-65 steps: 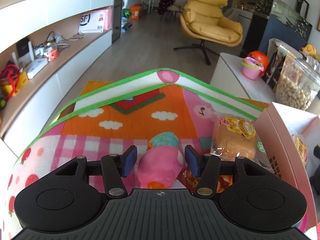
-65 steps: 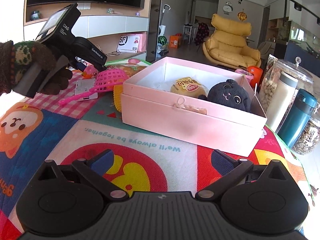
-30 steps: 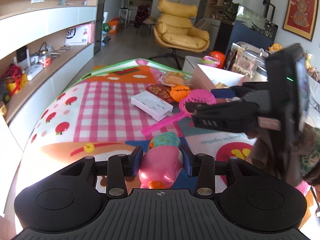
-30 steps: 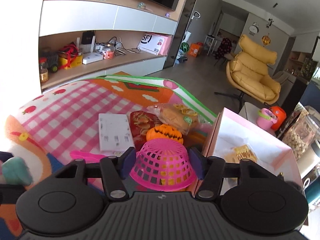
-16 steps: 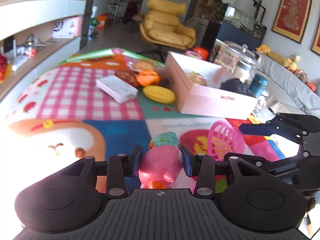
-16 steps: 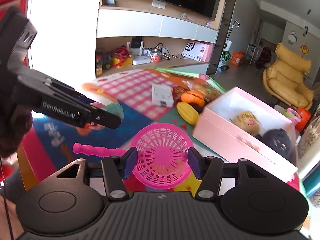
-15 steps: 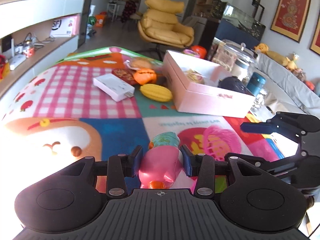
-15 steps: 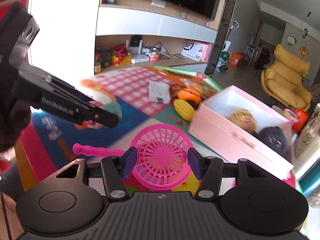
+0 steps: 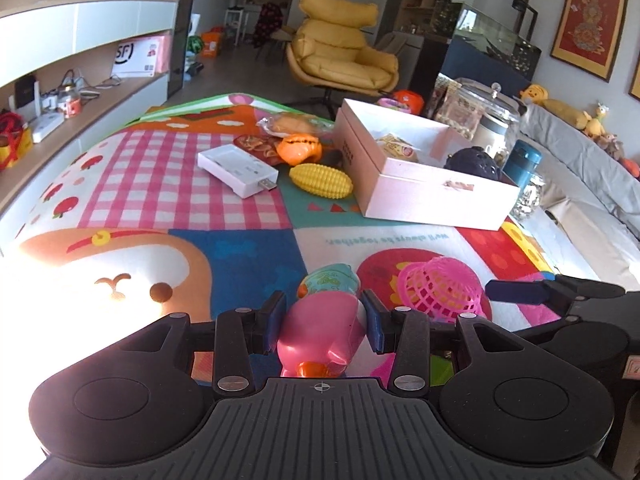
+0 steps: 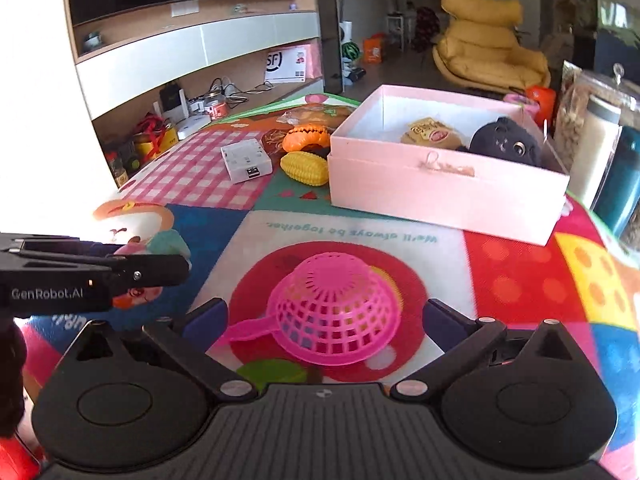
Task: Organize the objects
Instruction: 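Carry the pig toy toward the box with the left tool while the right tool carries the strainer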
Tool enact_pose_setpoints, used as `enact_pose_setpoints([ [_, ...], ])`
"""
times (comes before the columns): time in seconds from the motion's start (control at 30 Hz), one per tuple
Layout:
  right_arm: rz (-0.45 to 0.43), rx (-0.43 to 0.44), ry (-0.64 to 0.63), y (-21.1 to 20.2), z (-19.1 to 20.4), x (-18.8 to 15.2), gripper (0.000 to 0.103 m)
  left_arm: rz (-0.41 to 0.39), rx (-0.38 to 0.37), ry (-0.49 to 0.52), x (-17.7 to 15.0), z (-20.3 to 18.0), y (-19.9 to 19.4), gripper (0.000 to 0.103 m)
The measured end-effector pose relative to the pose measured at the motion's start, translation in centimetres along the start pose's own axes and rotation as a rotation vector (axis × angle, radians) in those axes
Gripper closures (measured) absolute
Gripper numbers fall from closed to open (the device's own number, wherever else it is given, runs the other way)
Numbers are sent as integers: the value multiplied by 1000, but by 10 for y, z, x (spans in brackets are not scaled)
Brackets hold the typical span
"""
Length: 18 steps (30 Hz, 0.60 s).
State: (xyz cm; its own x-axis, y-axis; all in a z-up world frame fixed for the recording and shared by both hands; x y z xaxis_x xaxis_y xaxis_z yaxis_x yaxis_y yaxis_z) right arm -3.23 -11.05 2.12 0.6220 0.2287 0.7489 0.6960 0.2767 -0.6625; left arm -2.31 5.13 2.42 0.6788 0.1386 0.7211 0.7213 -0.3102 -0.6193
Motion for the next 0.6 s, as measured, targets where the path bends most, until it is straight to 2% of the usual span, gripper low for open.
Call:
enact_pose_setpoints([
  [0.1,16,-33,-47,12,19,-2,0,2,2,-14,0,3,0,58],
  [0.2,-1,-47,-95,14,22,-2,0,4,6,-19,-1,3,-1,58],
  [0.6,-13,-129,-319,-12,-14,-10,0,24,-41,-19,-8,-2,3,58],
])
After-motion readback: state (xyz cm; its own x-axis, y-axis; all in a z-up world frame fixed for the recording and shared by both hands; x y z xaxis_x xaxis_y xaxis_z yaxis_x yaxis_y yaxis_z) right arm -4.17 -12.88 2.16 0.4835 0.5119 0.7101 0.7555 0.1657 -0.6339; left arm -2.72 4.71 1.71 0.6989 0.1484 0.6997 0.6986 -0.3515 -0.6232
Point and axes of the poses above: each gripper's, at about its wrist camera, not at the fingertips, and y roughly the way its jaws point, z to its left, x to its top, the point moved 3 cm from there along y, roughly the way its jaws point, and after that the axes turned 7 degrees about -y, right-handed, at the moved point
